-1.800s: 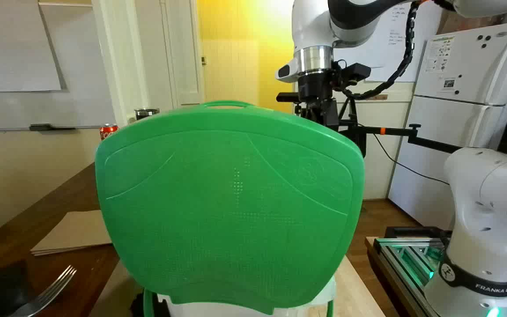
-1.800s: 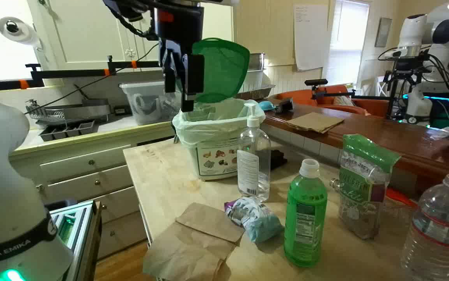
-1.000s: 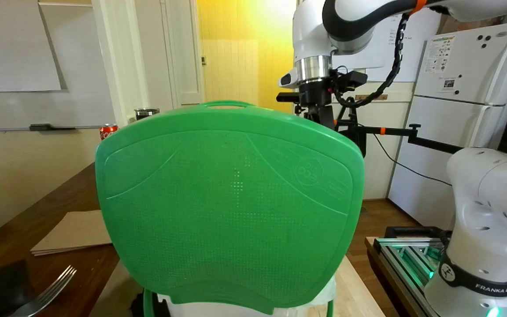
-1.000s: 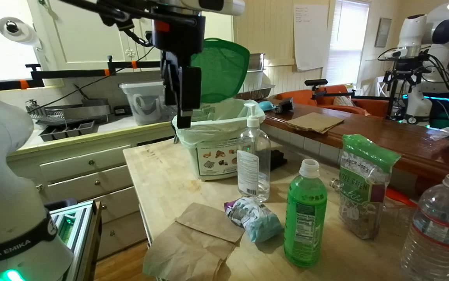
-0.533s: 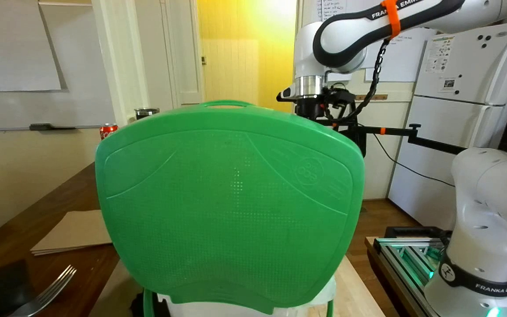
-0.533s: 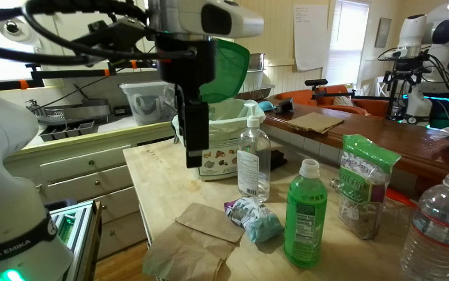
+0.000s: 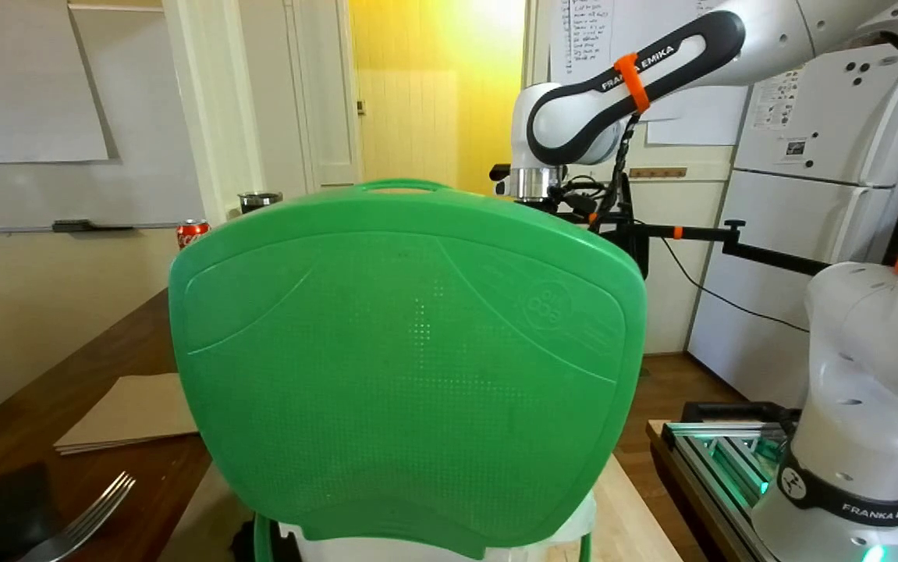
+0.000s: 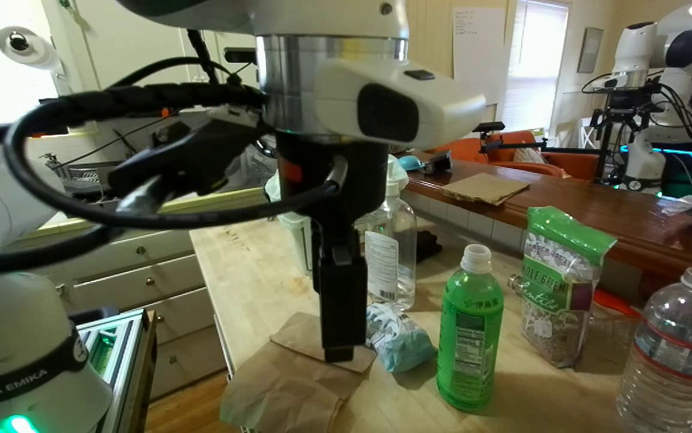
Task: Place the white lid on the green bottle
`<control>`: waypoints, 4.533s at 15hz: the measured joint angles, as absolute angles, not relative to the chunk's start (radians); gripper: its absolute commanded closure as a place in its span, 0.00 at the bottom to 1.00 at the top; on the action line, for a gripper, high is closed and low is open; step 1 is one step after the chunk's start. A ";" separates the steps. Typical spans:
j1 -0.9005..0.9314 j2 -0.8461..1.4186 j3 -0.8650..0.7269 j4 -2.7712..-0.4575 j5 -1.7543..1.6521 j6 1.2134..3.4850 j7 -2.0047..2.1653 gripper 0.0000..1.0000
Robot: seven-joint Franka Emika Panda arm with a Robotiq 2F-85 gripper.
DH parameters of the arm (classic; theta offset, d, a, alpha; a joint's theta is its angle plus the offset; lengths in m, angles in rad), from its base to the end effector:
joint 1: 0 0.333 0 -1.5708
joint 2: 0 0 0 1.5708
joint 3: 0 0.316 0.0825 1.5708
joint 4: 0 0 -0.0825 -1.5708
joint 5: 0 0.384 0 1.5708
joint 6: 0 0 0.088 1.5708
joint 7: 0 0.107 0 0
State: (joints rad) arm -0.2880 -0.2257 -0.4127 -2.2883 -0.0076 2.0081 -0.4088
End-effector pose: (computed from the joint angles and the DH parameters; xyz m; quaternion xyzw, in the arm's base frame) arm 0.3570 -0.3074 0.4301 -0.9890 0.1373 0.0093 0.0544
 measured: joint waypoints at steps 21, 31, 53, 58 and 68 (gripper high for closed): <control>-0.366 0.050 -0.444 -2.221 0.091 2.274 -0.340 0.00; -0.398 0.245 -0.363 -2.064 0.189 2.344 -0.320 0.00; -0.461 0.355 -0.244 -2.050 0.239 2.519 -0.347 0.00; -0.471 0.373 -0.223 -2.055 0.242 2.534 -0.373 0.25; -0.478 0.392 -0.210 -2.055 0.242 2.573 -0.397 0.91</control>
